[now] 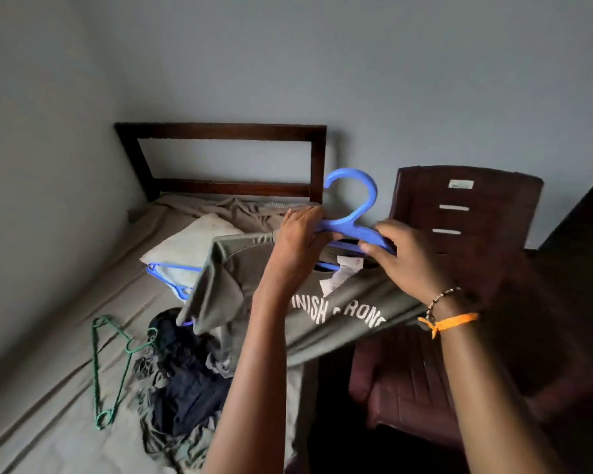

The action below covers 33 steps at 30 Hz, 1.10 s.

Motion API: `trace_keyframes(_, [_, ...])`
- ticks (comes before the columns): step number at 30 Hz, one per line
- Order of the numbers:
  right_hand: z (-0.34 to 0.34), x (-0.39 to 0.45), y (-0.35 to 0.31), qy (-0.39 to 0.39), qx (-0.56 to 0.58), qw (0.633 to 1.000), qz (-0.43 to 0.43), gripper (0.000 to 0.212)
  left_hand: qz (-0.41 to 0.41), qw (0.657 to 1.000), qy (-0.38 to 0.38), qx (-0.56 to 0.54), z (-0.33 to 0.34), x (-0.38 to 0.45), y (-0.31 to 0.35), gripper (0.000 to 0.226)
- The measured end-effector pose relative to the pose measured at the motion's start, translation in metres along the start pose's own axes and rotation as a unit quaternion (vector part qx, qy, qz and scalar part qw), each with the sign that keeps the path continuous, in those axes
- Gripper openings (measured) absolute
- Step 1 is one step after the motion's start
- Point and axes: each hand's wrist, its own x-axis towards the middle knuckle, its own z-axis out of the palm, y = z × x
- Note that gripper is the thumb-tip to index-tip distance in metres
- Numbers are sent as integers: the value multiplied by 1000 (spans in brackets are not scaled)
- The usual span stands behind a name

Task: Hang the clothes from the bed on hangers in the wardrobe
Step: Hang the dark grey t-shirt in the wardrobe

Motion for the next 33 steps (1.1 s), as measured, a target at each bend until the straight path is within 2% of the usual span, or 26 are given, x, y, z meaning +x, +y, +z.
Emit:
trace_keyframes(2, [-30, -37, 4, 57, -19, 998, 23, 12, 25, 999, -9, -17, 25, -4, 36, 45])
trace_keyframes(6, [-107, -136, 19, 150, -56, 982, 103, 9, 27, 1000, -7, 6, 66, -28, 101, 47])
trace_keyframes(9, [-159, -211, 17, 207, -67, 962, 168, 17, 43, 994, -87, 49, 102, -58, 142, 41])
trace_keyframes(11, [-190, -263, 14, 220, -82, 950, 207, 19, 69, 987, -135, 47, 131, -77, 174, 46])
trace_keyframes(15, [-250, -358, 3, 263, -118, 916, 277, 29, 141, 960, -228, -85, 184, -100, 242, 49])
trace_keyframes(18, [-289, -433, -12, 313, -148, 879, 329, 39, 157, 907, -355, -162, 227, -116, 309, 38])
trace_keyframes(21, [-314, -497, -27, 347, -172, 841, 378, 42, 231, 847, -451, -163, 275, -135, 374, 26])
trace_keyframes(22, [-321, -515, -32, 360, -184, 823, 400, 43, 252, 838, -458, -155, 291, -144, 397, 22])
trace_keyframes(24, [-335, -550, -40, 389, -208, 778, 446, 46, 288, 836, -427, -188, 325, -168, 447, 20])
trace_keyframes(26, [-349, -585, -45, 420, -240, 731, 481, 47, 268, 840, -407, -239, 348, -204, 504, 17])
trace_keyframes(28, [-366, -621, -50, 431, -280, 689, 511, 44, 250, 831, -439, -235, 365, -246, 560, 22])
trace_keyframes(29, [-375, -638, -52, 439, -294, 669, 522, 43, 258, 810, -477, -224, 375, -268, 586, 29])
trace_keyframes(30, [-386, -653, -54, 448, -305, 650, 532, 41, 262, 769, -538, -223, 383, -289, 611, 33])
trace_keyframes(32, [-411, -678, -56, 459, -338, 619, 540, 37, 229, 668, -659, -261, 394, -321, 659, 35])
trace_keyframes(33, [-425, -688, -57, 462, -349, 612, 539, 33, 183, 628, -699, -289, 400, -332, 682, 34])
